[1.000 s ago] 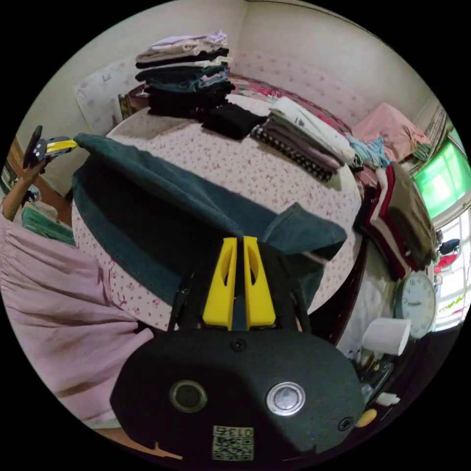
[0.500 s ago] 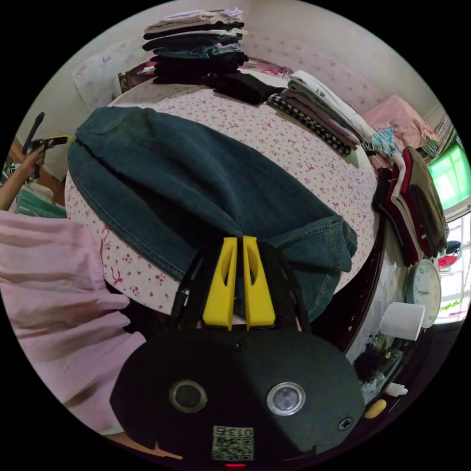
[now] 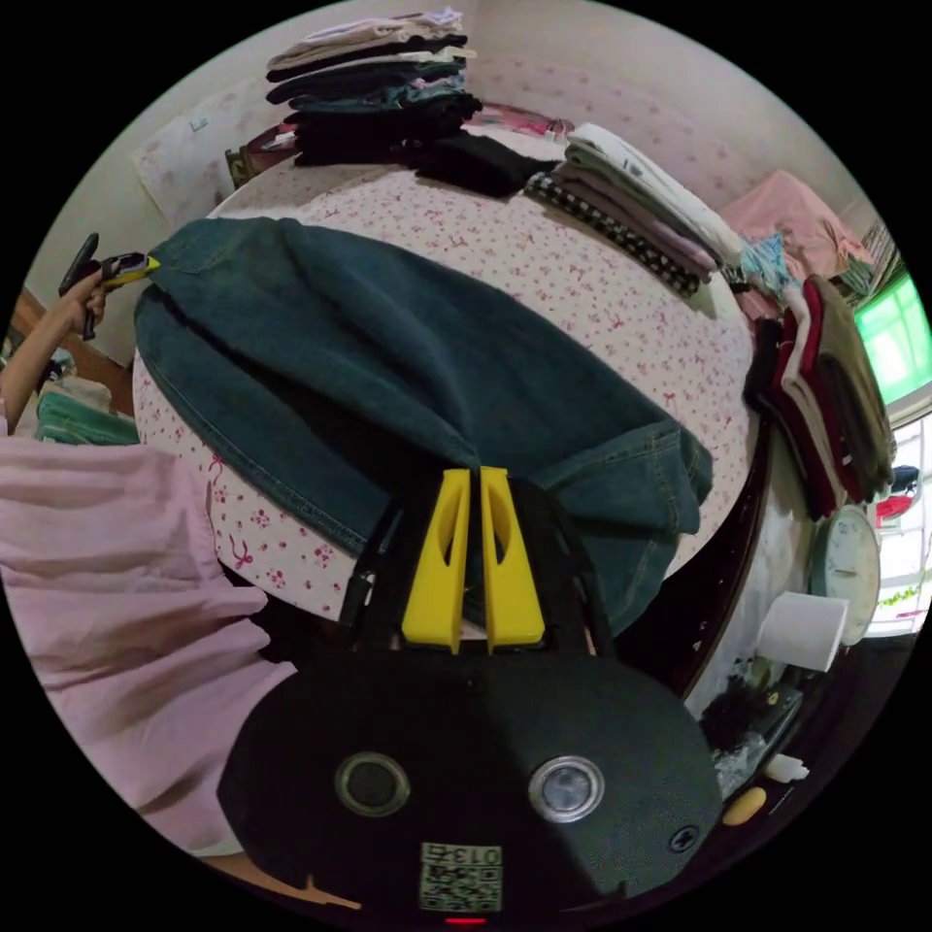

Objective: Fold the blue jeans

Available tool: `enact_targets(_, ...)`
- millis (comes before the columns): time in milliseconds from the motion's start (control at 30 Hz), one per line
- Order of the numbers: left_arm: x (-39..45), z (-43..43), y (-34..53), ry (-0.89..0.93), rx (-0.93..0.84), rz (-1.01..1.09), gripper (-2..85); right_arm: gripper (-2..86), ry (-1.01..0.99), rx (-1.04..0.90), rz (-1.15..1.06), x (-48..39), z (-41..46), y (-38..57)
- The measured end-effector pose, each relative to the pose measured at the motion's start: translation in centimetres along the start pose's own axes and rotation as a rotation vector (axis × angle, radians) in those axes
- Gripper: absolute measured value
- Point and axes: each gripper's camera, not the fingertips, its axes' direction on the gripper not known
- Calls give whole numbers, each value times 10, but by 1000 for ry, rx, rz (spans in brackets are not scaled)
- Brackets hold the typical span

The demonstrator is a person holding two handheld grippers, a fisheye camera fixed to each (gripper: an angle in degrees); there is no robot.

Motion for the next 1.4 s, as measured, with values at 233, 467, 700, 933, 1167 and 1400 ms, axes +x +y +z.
enact_targets(233,7,-56,28,-27,29,164,19,23,62,89,41,-10,-59,43)
enact_targets(467,-37,7,54,-92,-113,19,17,25,-9,-108,27,-30,15,71)
enact_targets(700,-7,-12,52,-163,-95,149,22,36,7,-24,34,-25,-20,98)
enact_targets(933,-12,0,68,-96,-77,39,45,80,-37,-62,135,-7,-21,129)
enact_targets(1167,137,9,113,-379,52,572,64,119,26,123,502,73,-45,180)
enact_targets(1400,282,133,186,-350,-248,1235,117,133,7,17,476,78,24,153)
